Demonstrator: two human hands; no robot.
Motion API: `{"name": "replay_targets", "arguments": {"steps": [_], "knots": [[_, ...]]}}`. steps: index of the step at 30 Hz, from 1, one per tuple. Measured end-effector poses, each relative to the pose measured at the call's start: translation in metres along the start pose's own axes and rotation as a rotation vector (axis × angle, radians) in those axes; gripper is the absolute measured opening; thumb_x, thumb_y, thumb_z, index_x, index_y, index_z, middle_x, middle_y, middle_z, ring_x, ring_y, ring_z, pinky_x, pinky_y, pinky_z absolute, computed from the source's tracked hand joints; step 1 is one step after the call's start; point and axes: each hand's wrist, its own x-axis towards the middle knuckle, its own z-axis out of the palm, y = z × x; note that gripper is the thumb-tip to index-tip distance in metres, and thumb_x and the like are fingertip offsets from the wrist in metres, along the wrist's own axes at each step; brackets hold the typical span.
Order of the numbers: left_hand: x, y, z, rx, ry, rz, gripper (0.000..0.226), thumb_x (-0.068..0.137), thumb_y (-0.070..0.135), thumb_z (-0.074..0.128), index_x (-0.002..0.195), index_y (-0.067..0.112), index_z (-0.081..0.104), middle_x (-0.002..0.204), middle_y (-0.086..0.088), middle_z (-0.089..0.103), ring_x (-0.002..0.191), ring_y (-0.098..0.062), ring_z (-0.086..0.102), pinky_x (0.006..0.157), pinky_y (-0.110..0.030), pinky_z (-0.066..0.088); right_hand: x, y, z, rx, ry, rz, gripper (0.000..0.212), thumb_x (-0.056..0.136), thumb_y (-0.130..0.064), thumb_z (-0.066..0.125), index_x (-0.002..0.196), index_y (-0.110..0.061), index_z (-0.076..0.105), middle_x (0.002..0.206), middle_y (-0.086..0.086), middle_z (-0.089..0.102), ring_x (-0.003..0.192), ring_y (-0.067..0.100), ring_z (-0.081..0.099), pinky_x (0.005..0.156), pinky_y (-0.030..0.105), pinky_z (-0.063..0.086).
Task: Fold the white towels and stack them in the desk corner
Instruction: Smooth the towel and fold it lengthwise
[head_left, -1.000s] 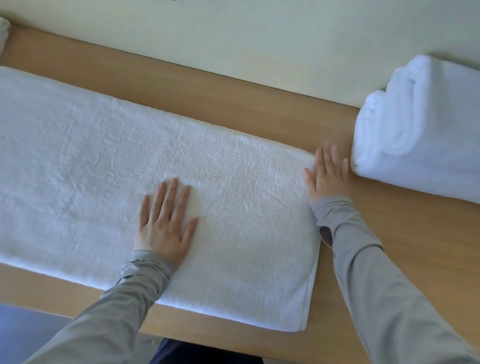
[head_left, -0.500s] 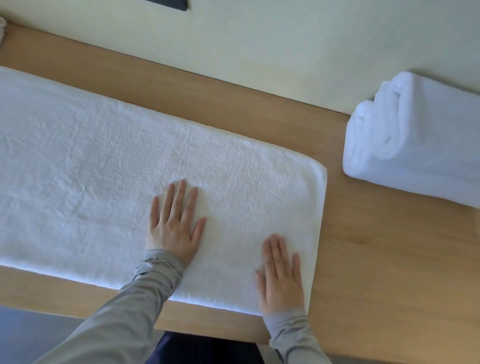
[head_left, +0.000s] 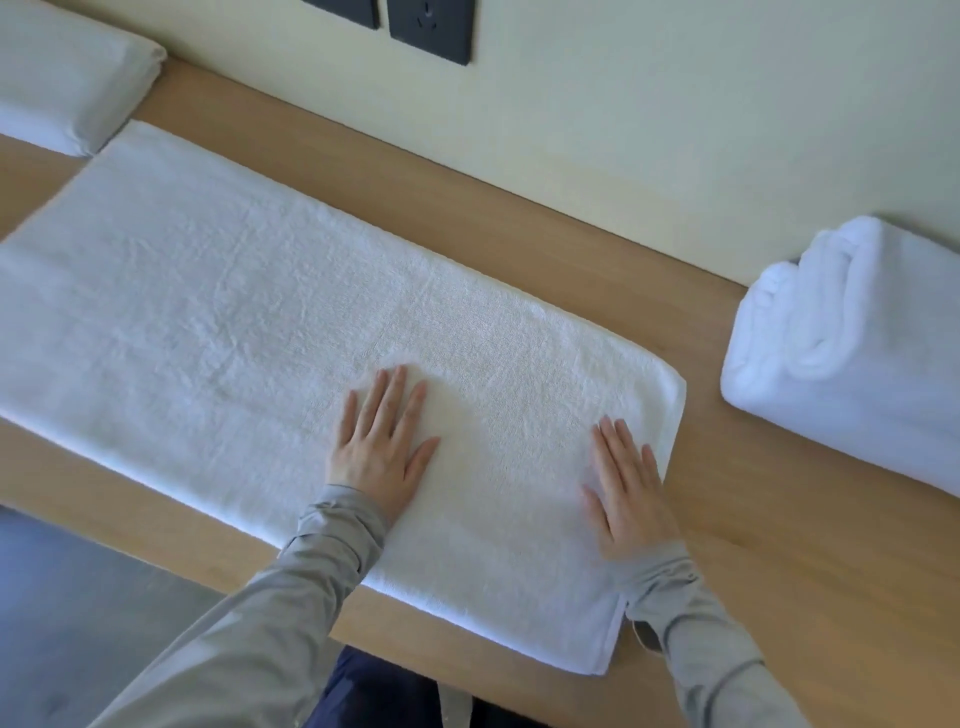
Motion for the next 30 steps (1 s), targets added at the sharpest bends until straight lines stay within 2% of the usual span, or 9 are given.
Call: {"name": "replay_targets", "arguments": {"steps": [3, 8, 13, 18, 19, 21, 26, 28, 30], "knots": [[-0.022, 0.024, 0.001, -0.034, 0.031, -0.115, 0.067, 0.095, 0.05, 0.012, 0.142, 0.009, 0.038, 0.15, -0.014, 0.031, 0.139, -0.033, 0.027, 0.113, -0.049, 0.019, 0.047, 0.025, -0.005, -0.071, -0.039, -0.126, 0.056, 0.098, -0.033, 0.024, 0.144, -0.012, 0.0, 0.154, 0.001, -0.001, 0.145, 0.019, 0.0, 0.117, 0.037, -0.001], [-0.075, 0.09, 0.018, -0.229, 0.105, -0.473, 0.067, 0.092, 0.052, 0.012, 0.148, 0.017, 0.021, 0.157, -0.004, 0.011, 0.145, -0.021, 0.004, 0.117, -0.039, 0.001, 0.103, 0.072, -0.007, -0.146, -0.093, -0.151, 0.058, 0.1, -0.028, 0.027, 0.149, -0.012, 0.001, 0.158, 0.002, -0.002, 0.143, 0.011, -0.01, 0.117, 0.033, -0.006], [-0.109, 0.161, 0.021, -0.574, 0.379, -1.053, 0.066, 0.091, 0.025, 0.058, 0.147, 0.011, 0.027, 0.156, -0.01, 0.016, 0.142, -0.032, 0.018, 0.112, -0.047, 0.018, 0.126, 0.103, -0.026, -0.012, -0.097, -0.02, 0.056, 0.098, -0.026, 0.039, 0.146, -0.005, 0.021, 0.155, 0.013, 0.021, 0.143, 0.027, 0.019, 0.114, 0.04, 0.019], [-0.118, 0.201, 0.019, -0.947, 0.439, -1.418, 0.066, 0.086, 0.02, 0.063, 0.143, 0.012, 0.031, 0.13, -0.016, 0.047, 0.12, -0.032, 0.041, 0.102, -0.048, 0.035, 0.133, 0.111, -0.047, 0.105, -0.112, 0.0, 0.054, 0.09, -0.026, 0.057, 0.138, -0.006, 0.039, 0.138, 0.013, 0.044, 0.126, 0.029, 0.041, 0.102, 0.036, 0.034], [-0.117, 0.207, 0.017, -1.033, 0.47, -1.461, 0.059, 0.085, 0.021, 0.064, 0.137, 0.01, 0.038, 0.112, -0.013, 0.055, 0.104, -0.029, 0.051, 0.093, -0.045, 0.04, 0.134, 0.112, -0.049, 0.143, -0.109, 0.01, 0.053, 0.089, -0.025, 0.06, 0.135, -0.005, 0.043, 0.135, 0.014, 0.047, 0.123, 0.029, 0.044, 0.103, 0.036, 0.035], [-0.115, 0.218, 0.014, -1.18, 0.511, -1.525, 0.029, 0.082, 0.025, 0.064, 0.105, 0.012, 0.051, 0.076, -0.006, 0.053, 0.07, -0.025, 0.052, 0.073, -0.037, 0.041, 0.138, 0.112, -0.053, 0.238, -0.146, 0.063, 0.051, 0.086, -0.025, 0.064, 0.13, -0.004, 0.047, 0.129, 0.014, 0.052, 0.118, 0.029, 0.049, 0.103, 0.036, 0.038], [-0.111, 0.233, 0.014, -1.415, 0.412, -1.652, 0.029, 0.081, 0.028, 0.071, 0.077, 0.007, 0.05, 0.069, -0.007, 0.055, 0.064, -0.024, 0.052, 0.064, -0.032, 0.04, 0.155, 0.113, -0.063, 0.297, -0.393, 0.225, 0.058, 0.083, -0.034, 0.067, 0.129, -0.006, 0.046, 0.128, 0.013, 0.054, 0.111, 0.029, 0.054, 0.088, 0.031, 0.04], [-0.113, 0.237, 0.015, -1.437, 0.368, -1.663, 0.036, 0.08, 0.028, 0.072, 0.065, 0.005, 0.049, 0.066, -0.009, 0.051, 0.063, -0.026, 0.049, 0.065, -0.036, 0.043, 0.16, 0.115, -0.068, 0.266, -0.468, 0.251, 0.067, 0.084, -0.037, 0.066, 0.136, -0.005, 0.039, 0.135, 0.013, 0.048, 0.119, 0.03, 0.05, 0.09, 0.031, 0.038], [-0.116, 0.241, 0.012, -1.46, 0.373, -1.646, 0.035, 0.08, 0.029, 0.072, 0.068, 0.003, 0.051, 0.07, -0.013, 0.054, 0.068, -0.028, 0.053, 0.071, -0.043, 0.049, 0.162, 0.117, -0.07, 0.282, -0.476, 0.253, 0.069, 0.084, -0.039, 0.065, 0.137, -0.003, 0.037, 0.134, 0.014, 0.049, 0.118, 0.031, 0.05, 0.089, 0.031, 0.037]]}}
